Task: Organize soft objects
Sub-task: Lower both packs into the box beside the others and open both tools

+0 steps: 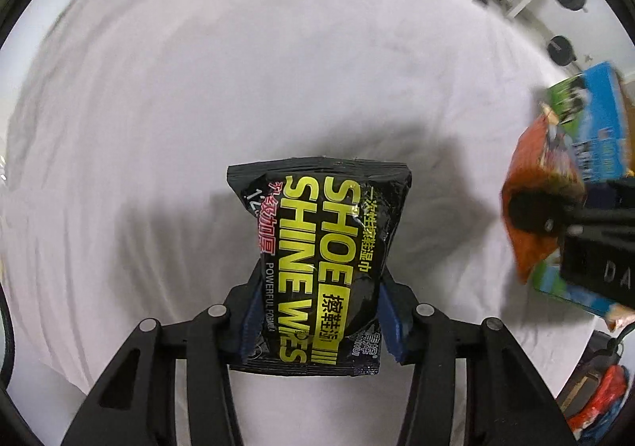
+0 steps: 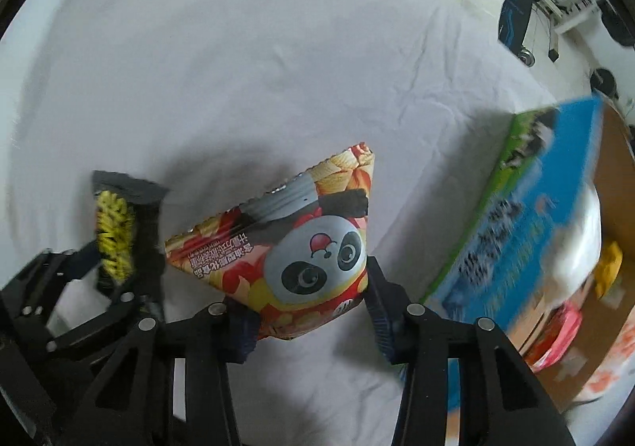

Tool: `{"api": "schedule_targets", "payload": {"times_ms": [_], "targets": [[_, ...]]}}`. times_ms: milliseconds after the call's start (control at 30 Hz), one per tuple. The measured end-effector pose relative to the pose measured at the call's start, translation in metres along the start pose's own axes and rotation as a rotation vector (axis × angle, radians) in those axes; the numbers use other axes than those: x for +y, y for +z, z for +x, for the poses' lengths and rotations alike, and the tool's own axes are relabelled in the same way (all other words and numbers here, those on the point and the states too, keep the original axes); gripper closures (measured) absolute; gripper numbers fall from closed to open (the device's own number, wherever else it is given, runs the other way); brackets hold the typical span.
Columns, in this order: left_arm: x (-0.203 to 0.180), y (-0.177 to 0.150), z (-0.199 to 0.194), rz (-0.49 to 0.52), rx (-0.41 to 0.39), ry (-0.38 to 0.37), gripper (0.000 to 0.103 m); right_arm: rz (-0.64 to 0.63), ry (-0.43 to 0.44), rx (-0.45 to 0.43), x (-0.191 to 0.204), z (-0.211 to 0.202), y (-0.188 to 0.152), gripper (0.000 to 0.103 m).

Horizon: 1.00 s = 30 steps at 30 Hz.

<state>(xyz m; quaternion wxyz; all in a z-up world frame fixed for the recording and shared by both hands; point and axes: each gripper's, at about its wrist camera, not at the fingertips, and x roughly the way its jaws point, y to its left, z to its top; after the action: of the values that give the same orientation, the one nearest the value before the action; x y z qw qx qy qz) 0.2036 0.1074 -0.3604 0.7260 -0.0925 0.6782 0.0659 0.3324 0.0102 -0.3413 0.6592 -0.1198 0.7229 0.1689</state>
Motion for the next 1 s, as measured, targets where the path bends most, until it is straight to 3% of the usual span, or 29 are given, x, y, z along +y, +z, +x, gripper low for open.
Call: {"api": "schedule_targets", "payload": {"times_ms": [167, 433, 767, 1000], "targets": [[-0.013, -0.003, -0.052, 0.021, -0.106, -0.056, 0.057, 0.091, 0.085, -0.159, -0.036, -0.074, -0.046, 0.055], [-0.085, 0.005, -0.15, 0.15, -0.259, -0.124, 0.057, 0.23, 0.007, -0.284, -0.124, -0.159, -0.122, 0.055], [-0.175, -0.007, -0.202, 0.277, -0.301, -0.213, 0.057, 0.37, -0.049, -0.33, -0.2, -0.184, -0.194, 0.055], [-0.224, -0.003, -0.194, 0.315, -0.292, -0.232, 0.057, 0.404, -0.026, -0.337, -0.215, -0.182, -0.221, 0.055]]}}
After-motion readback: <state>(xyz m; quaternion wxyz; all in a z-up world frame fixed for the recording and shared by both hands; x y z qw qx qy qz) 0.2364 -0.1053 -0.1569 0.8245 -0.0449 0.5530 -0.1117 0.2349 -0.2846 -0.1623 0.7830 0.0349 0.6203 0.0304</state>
